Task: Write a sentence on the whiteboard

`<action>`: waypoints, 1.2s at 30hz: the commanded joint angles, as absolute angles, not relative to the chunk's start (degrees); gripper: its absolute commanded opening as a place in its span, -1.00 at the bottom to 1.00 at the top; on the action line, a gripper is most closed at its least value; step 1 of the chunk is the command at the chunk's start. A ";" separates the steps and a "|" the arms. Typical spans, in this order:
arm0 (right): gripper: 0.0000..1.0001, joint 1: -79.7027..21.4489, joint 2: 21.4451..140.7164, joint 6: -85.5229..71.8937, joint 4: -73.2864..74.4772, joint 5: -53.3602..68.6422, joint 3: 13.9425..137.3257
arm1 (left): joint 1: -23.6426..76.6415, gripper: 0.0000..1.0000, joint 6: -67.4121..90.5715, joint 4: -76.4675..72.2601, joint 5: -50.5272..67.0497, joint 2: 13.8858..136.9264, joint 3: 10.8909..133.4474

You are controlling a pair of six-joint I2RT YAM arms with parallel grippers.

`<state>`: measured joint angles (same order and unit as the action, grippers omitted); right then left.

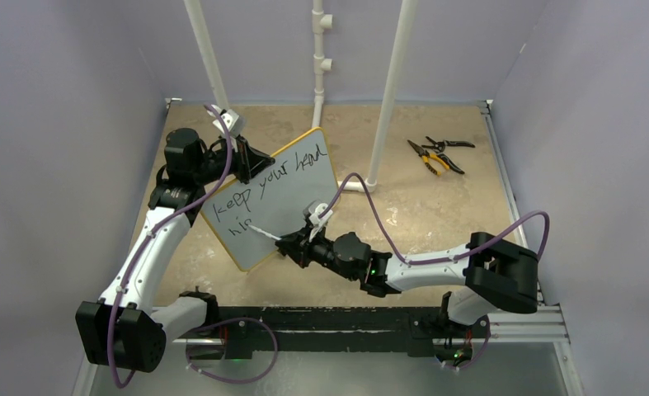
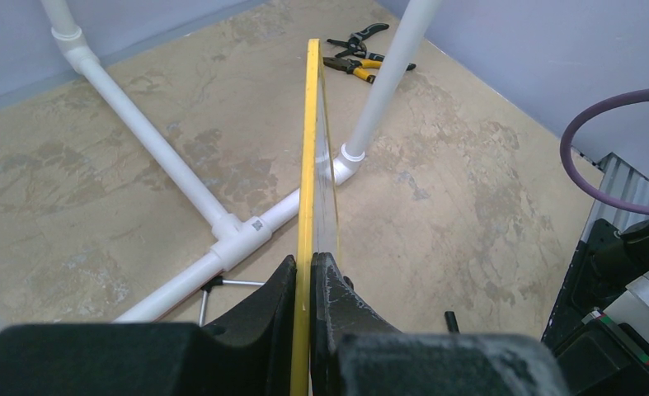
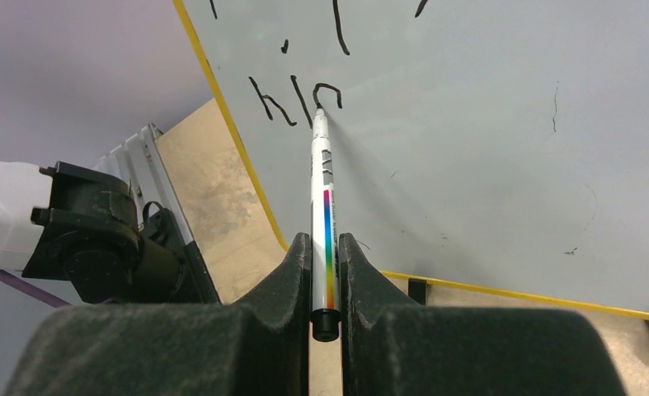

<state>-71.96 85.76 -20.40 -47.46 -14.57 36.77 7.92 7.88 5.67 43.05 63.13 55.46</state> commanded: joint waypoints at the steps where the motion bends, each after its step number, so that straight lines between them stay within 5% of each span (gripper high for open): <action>1: -1.00 -71.63 84.15 -21.00 -45.72 -18.96 37.37 | 8.09 -1.00 8.09 4.57 44.52 63.46 54.76; 36: -1.00 -73.04 84.66 -21.91 -40.50 -17.31 35.31 | 8.09 -1.00 8.17 4.40 44.63 63.46 54.89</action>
